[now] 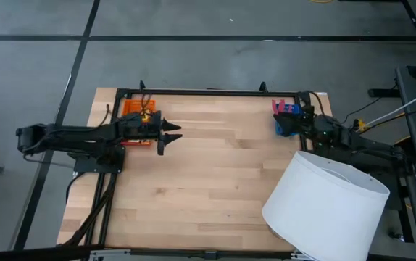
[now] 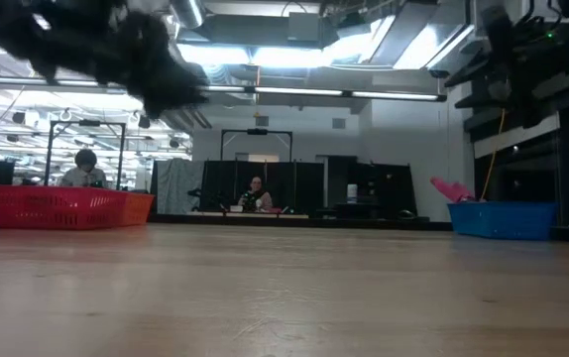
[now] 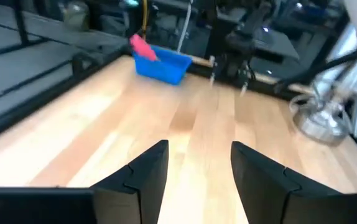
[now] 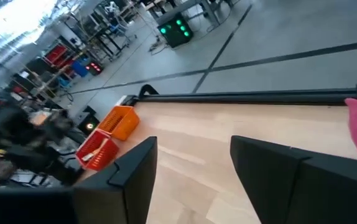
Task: Pick & Place School Supplies
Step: Return to Home Position
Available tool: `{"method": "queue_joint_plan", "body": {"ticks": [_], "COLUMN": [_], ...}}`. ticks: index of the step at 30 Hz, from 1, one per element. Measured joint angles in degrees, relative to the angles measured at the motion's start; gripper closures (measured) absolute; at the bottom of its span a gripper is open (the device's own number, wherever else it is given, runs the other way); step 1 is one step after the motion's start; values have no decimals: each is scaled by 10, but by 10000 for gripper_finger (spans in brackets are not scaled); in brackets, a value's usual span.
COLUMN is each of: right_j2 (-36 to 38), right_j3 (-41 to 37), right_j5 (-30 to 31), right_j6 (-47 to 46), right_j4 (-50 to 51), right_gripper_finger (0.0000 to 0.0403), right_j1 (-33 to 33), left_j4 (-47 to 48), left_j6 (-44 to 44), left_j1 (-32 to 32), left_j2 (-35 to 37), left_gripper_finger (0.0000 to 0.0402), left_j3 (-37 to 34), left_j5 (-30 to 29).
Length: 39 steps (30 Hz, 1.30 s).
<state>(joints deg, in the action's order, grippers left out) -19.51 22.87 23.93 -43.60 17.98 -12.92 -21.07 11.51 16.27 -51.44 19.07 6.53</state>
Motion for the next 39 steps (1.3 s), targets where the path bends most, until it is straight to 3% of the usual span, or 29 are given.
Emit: {"method": "queue_joint_plan", "body": {"ticks": [4, 8, 13, 20, 31, 39], "right_j2": [8, 14, 13, 13, 13, 13], "right_j3": [0, 2, 23, 64, 68, 68], "right_j5": [29, 55, 97, 154, 201, 202], "right_j6": [-5, 4, 33, 84, 102, 97], "right_j4": [1, 1, 1, 1, 1, 2], "right_gripper_finger": [198, 198, 198, 198, 198, 198], "right_j1": [31, 54, 80, 106, 134, 147], "left_j4": [-131, -225, -233, -38, 204, 198], "left_j6": [5, 17, 28, -17, -63, -72], "left_j1": [38, 34, -6, -73, -79, -78], "left_j2": [-29, -2, 71, 211, 497, 513], "left_gripper_finger": [237, 247, 258, 263, 263, 263], "left_j3": [-55, -126, -185, -186, -185, -186], "left_j5": [56, 33, 3, -47, -71, -98]}}
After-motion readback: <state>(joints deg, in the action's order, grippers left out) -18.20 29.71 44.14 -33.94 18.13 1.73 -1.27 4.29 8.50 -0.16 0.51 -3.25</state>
